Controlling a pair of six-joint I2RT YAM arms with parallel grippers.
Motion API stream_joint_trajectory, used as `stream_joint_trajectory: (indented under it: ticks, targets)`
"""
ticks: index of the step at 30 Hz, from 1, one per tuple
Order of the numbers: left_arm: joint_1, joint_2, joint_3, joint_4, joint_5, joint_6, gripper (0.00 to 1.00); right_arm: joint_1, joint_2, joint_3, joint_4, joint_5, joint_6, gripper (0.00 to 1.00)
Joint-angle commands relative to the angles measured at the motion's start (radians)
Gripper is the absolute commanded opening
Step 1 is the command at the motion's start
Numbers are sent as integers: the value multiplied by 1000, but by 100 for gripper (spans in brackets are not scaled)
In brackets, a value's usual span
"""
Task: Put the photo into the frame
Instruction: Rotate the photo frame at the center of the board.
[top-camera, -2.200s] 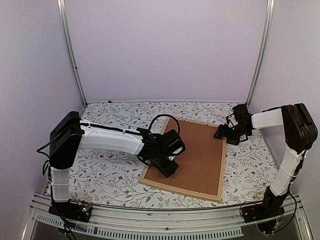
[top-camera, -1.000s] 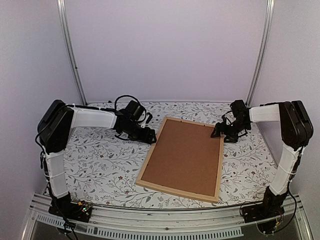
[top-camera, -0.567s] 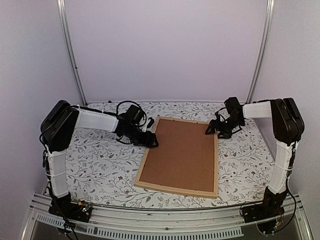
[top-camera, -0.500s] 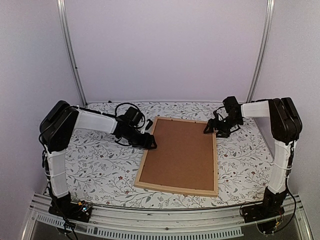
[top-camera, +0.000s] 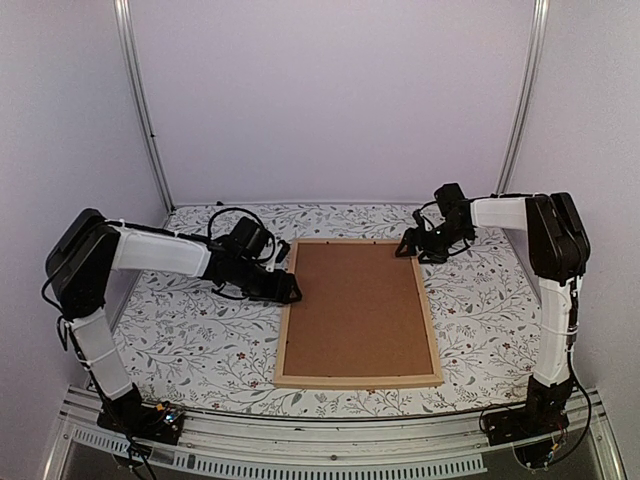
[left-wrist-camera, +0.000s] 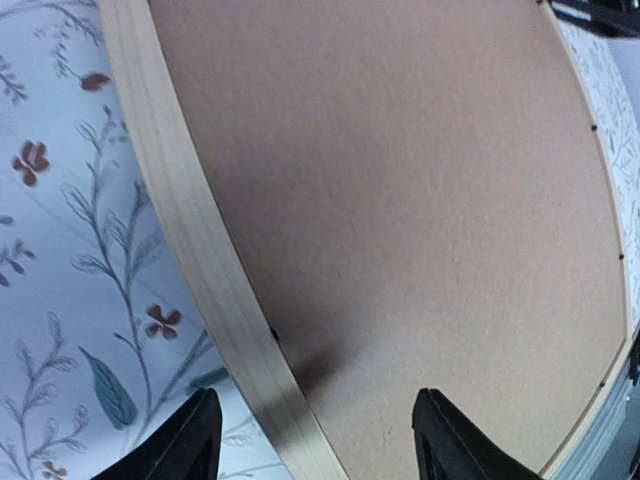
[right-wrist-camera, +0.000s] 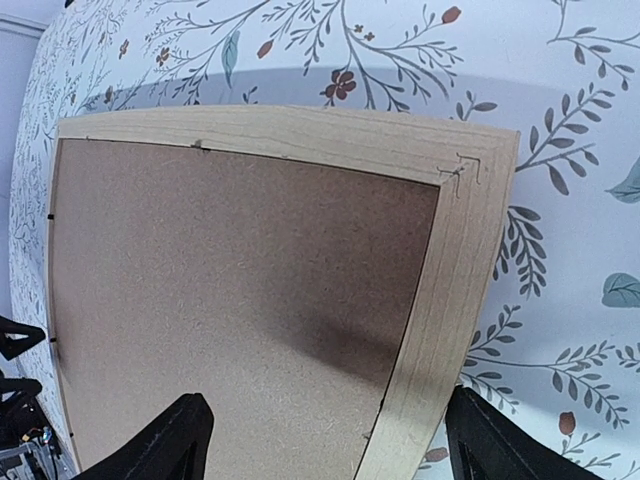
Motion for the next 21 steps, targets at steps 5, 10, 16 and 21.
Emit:
stream_joint_trajectory:
  ticks: [5,10,16,21]
  targets:
    - [112,98,236,-91,-136,59,69,6,-33,-23,19,80,-2,84]
    - [147,224,412,-175,-189,87,69,7,-60,-35,19,101,-2,85]
    - [155,355,591,-298,-256,112,68,7,-74,-38,11,118,-11,85]
    - [151,393,631,-314,-248,104,67,7,-67,-47,20,101,-6,85]
